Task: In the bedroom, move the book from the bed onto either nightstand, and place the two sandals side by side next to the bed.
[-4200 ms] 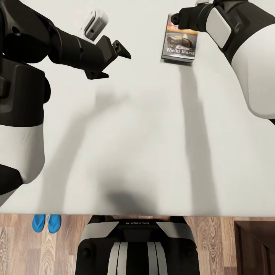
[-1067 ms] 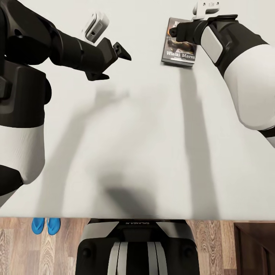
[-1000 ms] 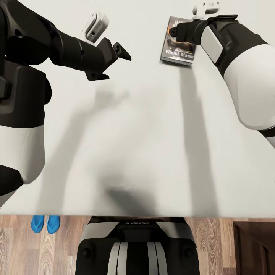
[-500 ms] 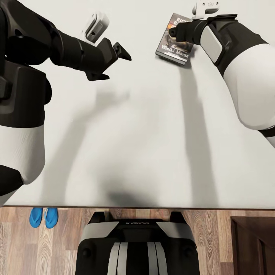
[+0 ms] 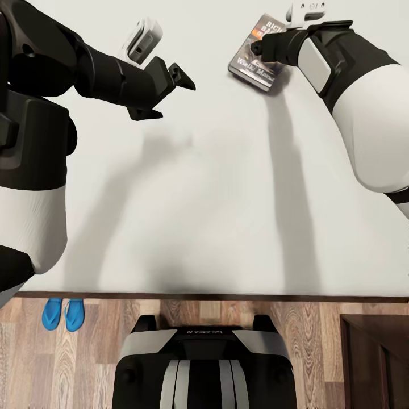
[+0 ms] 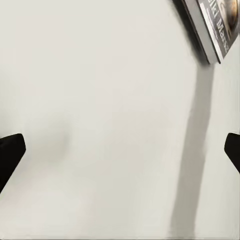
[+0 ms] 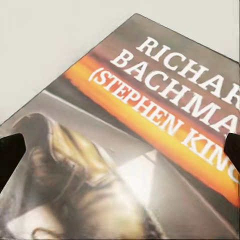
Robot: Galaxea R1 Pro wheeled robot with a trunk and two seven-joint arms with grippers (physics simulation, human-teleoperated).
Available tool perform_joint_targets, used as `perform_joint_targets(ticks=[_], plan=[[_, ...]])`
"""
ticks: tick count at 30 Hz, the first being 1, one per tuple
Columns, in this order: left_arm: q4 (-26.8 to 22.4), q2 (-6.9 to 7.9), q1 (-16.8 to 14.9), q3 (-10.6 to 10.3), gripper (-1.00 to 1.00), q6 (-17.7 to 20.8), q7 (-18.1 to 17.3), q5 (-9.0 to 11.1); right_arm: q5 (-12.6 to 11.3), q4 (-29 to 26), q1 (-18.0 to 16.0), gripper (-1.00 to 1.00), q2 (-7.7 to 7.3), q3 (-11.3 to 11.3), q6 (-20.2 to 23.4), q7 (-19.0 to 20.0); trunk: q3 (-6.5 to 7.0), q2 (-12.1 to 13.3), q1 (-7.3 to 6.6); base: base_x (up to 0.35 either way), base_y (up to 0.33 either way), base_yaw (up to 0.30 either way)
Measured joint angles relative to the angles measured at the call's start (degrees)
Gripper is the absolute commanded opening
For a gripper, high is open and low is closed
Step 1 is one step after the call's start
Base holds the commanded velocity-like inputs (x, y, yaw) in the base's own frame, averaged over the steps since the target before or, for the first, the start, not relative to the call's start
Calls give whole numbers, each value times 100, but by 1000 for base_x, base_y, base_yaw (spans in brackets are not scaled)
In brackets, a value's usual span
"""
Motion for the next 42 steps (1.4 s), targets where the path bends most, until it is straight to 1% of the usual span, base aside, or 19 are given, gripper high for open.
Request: perform_joint_targets(ticks=[6, 11, 34, 38, 42], plan=[[-3, -3, 0, -1, 100, 0, 0, -3, -10, 3, -5, 100, 0, -2, 1, 1, 0, 0, -1, -257, -88, 0], [-6, -4, -1, -1, 100, 0, 0, -6, -14, 10, -8, 100, 0, -3, 1, 4, 0, 0, -2, -118, -40, 0], [-13, 12, -2, -1, 100, 0, -1, -8, -16, 142, -103, 100, -13, -31, 33, 32, 0, 0, -2, -17, -6, 0], [-12, 21, -2, -1, 100, 0, -6, -5, -24, -221, -185, 100, 2, -35, 177, 45, 0, 0, -2, 0, 0, 0], [-12, 25, -2, -1, 100, 0, -7, -4, -25, -388, -198, 100, 7, -35, 329, 46, 0, 0, -2, 7, 0, 0]])
